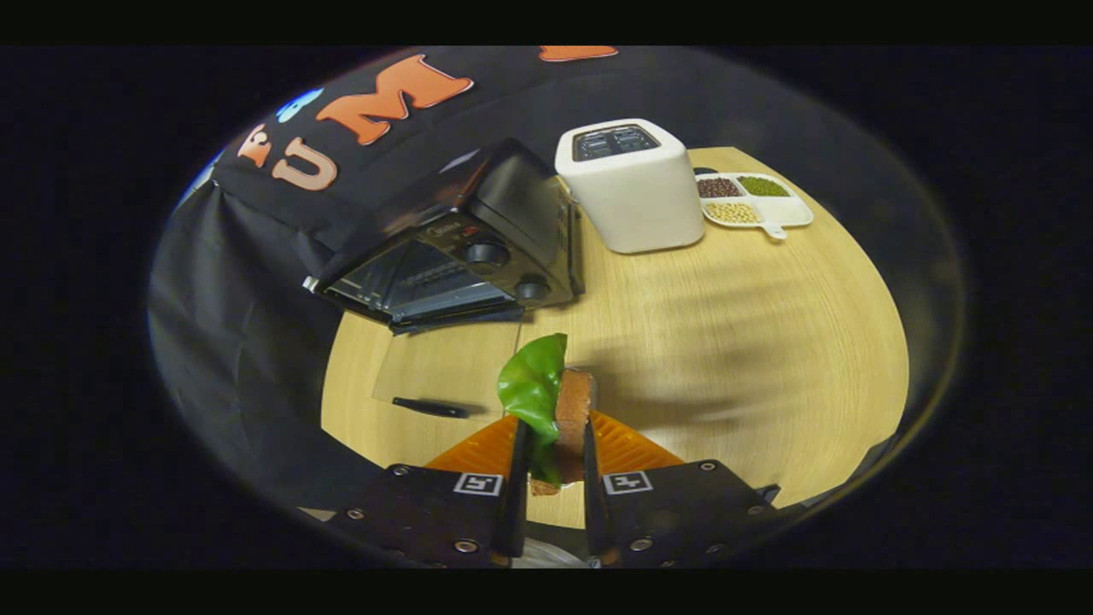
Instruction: Open the toaster oven, put the food inside, and close the toaster oven door.
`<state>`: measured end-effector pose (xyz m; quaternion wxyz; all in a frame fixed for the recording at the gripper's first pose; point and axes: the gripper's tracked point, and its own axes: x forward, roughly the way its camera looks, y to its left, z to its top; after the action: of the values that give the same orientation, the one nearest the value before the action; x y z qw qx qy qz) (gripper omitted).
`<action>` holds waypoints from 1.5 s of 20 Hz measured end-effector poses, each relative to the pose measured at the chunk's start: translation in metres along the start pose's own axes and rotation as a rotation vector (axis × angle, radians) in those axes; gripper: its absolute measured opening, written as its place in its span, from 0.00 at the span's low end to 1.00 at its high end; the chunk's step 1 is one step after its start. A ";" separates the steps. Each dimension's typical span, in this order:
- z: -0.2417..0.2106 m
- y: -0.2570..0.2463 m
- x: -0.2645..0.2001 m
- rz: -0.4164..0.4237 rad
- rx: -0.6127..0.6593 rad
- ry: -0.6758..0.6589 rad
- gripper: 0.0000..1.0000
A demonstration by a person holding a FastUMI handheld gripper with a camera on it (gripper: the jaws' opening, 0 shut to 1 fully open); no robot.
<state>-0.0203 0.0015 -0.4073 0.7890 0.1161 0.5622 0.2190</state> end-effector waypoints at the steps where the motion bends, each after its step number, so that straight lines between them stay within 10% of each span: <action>1: 0.004 0.004 -0.006 -0.004 -0.014 -0.015 0.29; 14: 0.044 0.114 -0.041 0.115 0.212 -0.358 0.28; 30: 0.083 0.139 0.139 0.212 0.727 -0.584 0.28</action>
<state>0.0656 0.1945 -0.4358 0.7956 0.4979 0.3422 0.0456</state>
